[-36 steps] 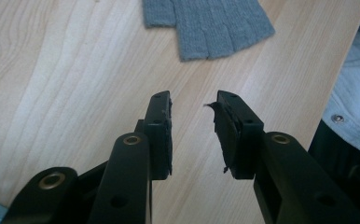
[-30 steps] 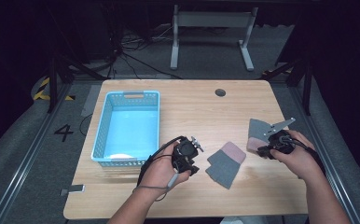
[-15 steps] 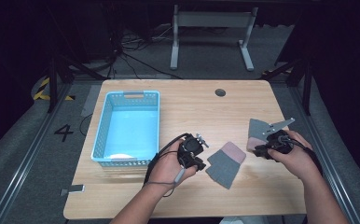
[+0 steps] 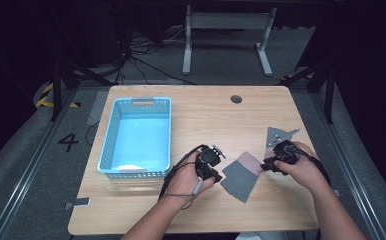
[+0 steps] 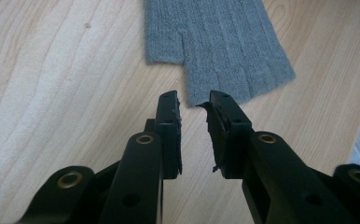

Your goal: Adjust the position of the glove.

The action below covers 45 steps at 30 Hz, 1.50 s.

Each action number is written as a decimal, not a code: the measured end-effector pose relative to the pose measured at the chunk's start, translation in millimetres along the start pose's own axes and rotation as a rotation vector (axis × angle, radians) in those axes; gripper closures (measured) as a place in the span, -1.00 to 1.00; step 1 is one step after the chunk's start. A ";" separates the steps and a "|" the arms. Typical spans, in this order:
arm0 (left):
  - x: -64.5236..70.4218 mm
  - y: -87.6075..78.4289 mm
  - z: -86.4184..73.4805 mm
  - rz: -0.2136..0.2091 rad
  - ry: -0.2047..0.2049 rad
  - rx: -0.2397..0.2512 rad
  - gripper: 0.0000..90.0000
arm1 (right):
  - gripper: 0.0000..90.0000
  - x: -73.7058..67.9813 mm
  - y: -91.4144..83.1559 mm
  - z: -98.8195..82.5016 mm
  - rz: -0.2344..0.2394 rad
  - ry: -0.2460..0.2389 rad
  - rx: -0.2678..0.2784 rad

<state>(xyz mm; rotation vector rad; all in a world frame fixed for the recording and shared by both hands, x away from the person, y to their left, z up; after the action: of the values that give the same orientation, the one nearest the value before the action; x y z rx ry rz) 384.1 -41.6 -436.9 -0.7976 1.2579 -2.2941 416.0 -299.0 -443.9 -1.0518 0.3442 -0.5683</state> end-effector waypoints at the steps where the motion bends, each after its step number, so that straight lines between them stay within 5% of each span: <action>1: -0.2 1.5 0.0 -0.001 -0.001 -0.007 0.66 | 0.52 0.9 2.3 0.3 0.003 0.005 -0.003; 8: -1.4 10.9 -0.8 0.006 -0.002 -0.038 0.65 | 0.29 3.6 9.9 2.3 0.016 0.060 0.014; 20: -2.5 18.5 -0.3 0.015 -0.002 -0.056 0.59 | 0.38 5.6 17.1 0.6 0.077 0.086 -0.038; 38: 4.1 35.6 4.0 -0.002 0.005 -0.090 0.55 | 0.49 4.0 16.8 1.3 0.074 0.065 -0.050; 45: 8.9 37.1 4.7 0.043 0.047 -0.089 0.74 | 0.49 2.4 17.1 2.3 0.066 0.061 -0.054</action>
<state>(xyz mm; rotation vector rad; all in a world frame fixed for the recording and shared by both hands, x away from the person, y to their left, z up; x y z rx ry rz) 383.1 -68.8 -464.1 -0.7427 1.3931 -2.2485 423.8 -292.4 -458.0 -1.0723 0.4480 -0.5348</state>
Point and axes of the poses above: each handheld gripper's, and its own axes: y roughly forward along the jaws, z roughly out of its top, x roughly to its right, the point moved 3 cm from there along y, roughly forward along the jaws, and after that the axes turned 8 degrees about -y, right-handed, at the moved point
